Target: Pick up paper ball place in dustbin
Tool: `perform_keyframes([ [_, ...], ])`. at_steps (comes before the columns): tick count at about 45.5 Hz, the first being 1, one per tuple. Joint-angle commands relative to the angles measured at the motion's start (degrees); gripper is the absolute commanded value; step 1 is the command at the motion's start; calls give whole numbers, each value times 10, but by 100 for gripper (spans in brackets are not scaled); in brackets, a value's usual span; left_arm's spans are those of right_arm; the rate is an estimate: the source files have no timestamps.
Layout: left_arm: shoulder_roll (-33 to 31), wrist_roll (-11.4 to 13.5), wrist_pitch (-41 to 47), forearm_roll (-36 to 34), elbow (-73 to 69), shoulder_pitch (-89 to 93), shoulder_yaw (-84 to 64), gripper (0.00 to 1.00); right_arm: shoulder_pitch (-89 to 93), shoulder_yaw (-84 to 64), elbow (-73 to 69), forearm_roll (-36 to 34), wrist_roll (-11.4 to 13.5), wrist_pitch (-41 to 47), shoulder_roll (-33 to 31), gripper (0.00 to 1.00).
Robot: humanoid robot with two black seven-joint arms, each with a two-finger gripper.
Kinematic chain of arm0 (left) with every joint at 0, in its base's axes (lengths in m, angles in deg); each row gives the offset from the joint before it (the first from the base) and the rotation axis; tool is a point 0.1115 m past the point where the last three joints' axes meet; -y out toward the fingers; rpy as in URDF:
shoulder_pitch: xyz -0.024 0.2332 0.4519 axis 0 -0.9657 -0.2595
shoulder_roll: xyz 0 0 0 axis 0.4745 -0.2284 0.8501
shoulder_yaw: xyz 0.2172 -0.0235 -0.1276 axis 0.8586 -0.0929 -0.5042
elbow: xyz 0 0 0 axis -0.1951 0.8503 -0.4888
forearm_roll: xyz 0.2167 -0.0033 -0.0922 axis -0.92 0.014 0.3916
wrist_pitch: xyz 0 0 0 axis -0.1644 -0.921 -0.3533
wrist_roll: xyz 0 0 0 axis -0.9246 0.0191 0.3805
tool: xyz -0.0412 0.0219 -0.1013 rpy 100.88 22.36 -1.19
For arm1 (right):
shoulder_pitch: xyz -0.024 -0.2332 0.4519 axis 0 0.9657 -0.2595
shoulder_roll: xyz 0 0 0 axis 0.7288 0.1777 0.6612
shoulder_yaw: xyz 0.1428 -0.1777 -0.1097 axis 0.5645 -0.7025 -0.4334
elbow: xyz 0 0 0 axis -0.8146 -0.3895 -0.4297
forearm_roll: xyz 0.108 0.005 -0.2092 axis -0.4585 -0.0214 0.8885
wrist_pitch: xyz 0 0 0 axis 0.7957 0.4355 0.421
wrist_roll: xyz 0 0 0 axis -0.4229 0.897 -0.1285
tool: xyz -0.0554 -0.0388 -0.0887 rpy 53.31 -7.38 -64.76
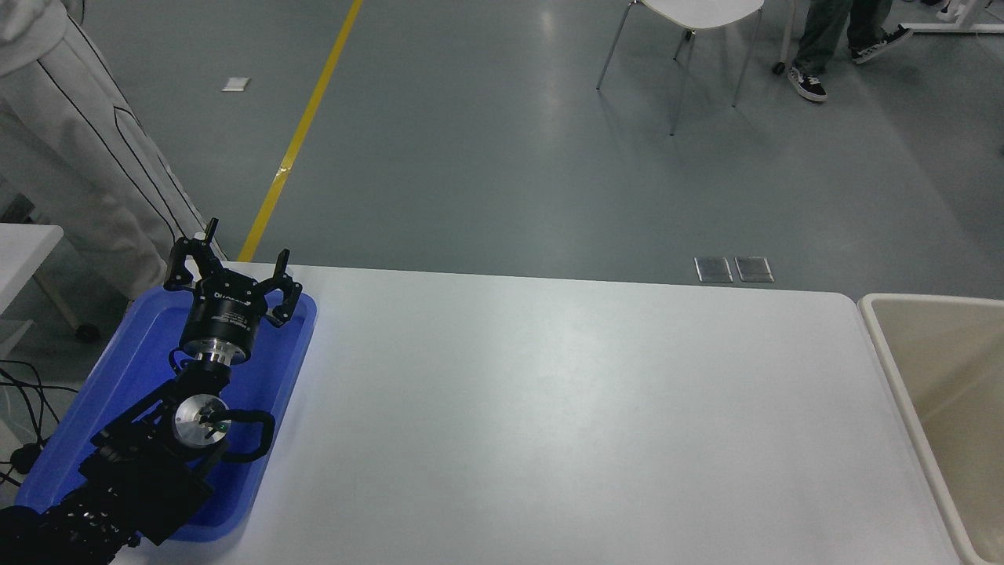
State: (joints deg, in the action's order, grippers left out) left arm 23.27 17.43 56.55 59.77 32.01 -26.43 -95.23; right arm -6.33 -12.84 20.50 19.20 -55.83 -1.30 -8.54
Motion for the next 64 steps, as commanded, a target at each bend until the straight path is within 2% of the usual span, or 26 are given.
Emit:
perform_keyframes([
  [1, 0, 0, 0, 0, 0, 0, -1, 100, 86, 79, 105, 0, -1, -25, 67, 0],
  [15, 0, 0, 0, 0, 0, 0, 0, 100, 123, 113, 194, 0, -1, -44, 122, 0],
  [42, 0, 0, 0, 0, 0, 0, -1, 100, 121, 115, 194, 1, -1, -59, 123, 0],
  [43, 0, 0, 0, 0, 0, 0, 0, 100, 120, 114, 194, 1, -1, -64, 123, 7],
  [44, 0, 0, 0, 0, 0, 0, -1, 100, 120, 114, 194, 1, -1, -72, 123, 23],
  [48, 0, 0, 0, 0, 0, 0, 0, 100, 118, 114, 194, 1, -1, -101, 123, 65],
  [50, 0, 0, 0, 0, 0, 0, 0, 100, 118, 114, 194, 1, -1, -115, 123, 79],
  [53, 0, 0, 0, 0, 0, 0, -1, 100, 117, 114, 194, 1, -1, -128, 123, 86],
  [64, 0, 0, 0, 0, 0, 0, 0, 100, 115, 115, 192, 1, -1, -132, 122, 87],
])
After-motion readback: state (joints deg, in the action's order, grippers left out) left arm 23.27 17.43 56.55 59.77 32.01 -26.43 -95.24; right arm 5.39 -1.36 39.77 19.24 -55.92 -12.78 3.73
